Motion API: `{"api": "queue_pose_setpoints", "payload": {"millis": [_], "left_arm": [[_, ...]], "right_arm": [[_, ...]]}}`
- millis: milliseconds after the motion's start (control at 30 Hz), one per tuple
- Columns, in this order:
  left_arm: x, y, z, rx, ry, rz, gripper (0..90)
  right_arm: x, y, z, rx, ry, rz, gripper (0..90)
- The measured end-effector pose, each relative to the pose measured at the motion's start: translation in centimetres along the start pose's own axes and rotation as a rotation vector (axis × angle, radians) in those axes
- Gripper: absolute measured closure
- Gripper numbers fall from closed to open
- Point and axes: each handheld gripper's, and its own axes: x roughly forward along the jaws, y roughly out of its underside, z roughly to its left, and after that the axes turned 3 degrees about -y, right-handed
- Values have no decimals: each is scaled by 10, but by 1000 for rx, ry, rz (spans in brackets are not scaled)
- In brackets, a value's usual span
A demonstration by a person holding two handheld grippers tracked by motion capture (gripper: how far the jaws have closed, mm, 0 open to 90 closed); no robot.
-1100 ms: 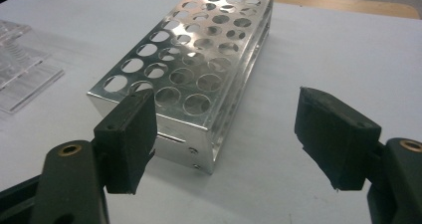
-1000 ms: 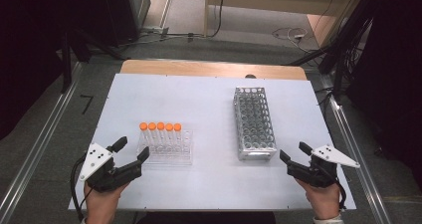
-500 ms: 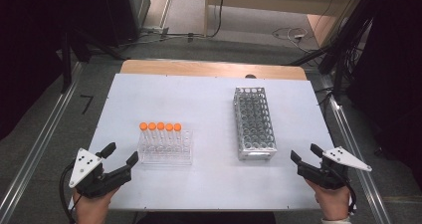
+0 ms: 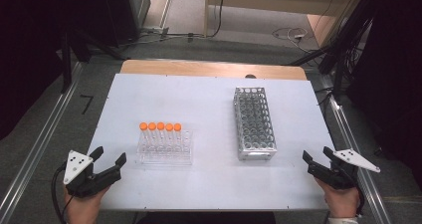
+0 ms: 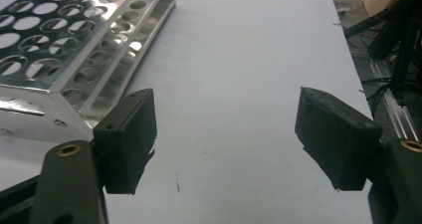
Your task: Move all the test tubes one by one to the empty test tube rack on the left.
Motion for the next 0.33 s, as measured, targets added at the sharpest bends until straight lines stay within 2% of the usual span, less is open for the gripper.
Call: {"api": "queue_pose_setpoints", "payload": {"millis": [233, 333], "left_arm": [[17, 10, 2, 11, -9, 132, 224], [19, 11, 4, 9, -20, 151, 219]], "right_arm": [[8, 8, -13, 30, 32, 30, 227], [12, 11, -17, 35, 39, 51, 209]]}}
